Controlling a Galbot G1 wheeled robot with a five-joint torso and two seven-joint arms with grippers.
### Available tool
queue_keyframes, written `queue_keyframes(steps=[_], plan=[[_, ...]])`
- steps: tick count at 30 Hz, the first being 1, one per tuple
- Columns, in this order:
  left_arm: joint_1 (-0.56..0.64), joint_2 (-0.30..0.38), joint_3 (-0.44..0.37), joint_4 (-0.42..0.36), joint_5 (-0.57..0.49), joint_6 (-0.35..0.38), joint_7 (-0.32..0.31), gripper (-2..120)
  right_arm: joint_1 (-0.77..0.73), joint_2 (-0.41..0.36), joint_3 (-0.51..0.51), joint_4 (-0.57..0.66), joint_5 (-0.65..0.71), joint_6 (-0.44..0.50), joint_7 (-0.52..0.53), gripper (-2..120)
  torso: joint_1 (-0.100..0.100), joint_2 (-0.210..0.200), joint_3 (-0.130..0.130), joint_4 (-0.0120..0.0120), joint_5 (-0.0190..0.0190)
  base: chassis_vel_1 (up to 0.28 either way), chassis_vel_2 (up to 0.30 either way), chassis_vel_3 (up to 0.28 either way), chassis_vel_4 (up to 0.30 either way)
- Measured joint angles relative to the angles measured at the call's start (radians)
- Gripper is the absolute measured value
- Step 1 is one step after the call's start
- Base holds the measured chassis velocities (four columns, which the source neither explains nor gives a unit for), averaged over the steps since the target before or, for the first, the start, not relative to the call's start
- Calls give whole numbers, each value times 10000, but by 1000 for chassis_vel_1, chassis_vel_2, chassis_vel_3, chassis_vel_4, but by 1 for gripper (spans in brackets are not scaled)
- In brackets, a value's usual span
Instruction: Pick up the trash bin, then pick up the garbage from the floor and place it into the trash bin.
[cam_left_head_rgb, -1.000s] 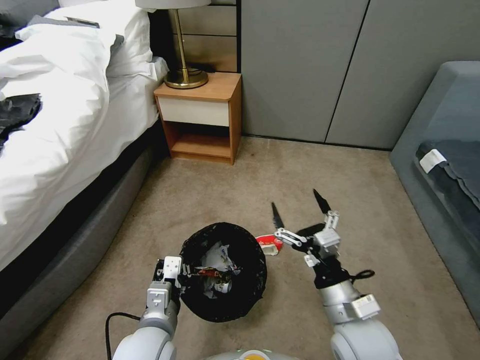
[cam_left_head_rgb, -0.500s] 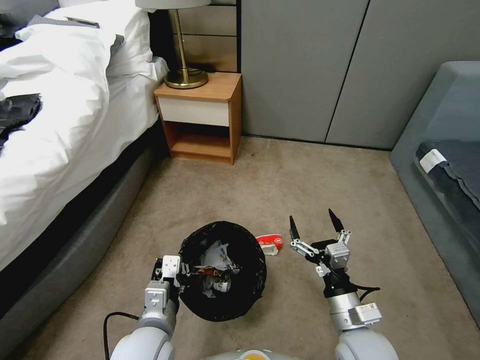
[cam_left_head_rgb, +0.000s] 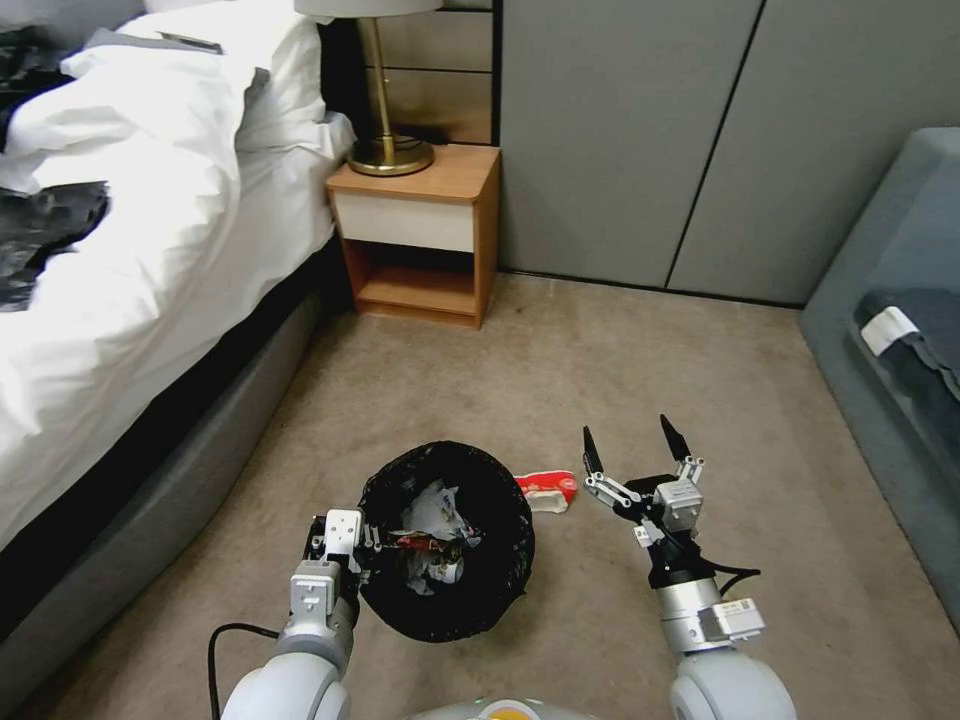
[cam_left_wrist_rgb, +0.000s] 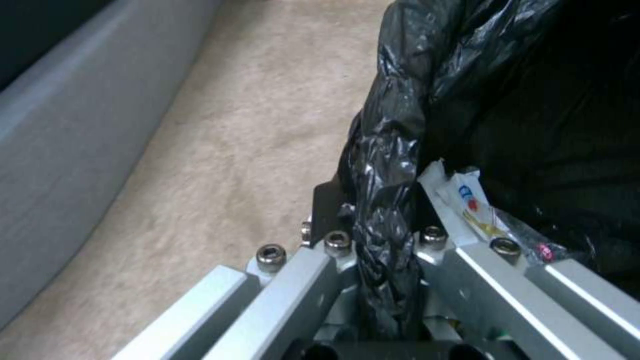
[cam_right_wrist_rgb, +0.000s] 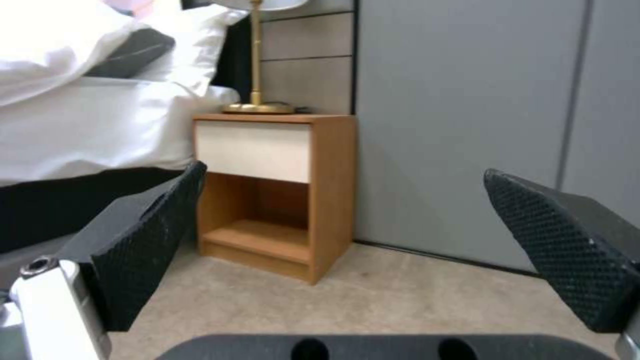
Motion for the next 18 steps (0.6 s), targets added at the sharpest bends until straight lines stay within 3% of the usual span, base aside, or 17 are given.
queue_keyframes(steps=[18], plan=[[-27,-36,15,22,50,10,-10,0,0,-58,162,-15,-105,-9,-191,100,0,0,0,-2,0,54,60,59,59]])
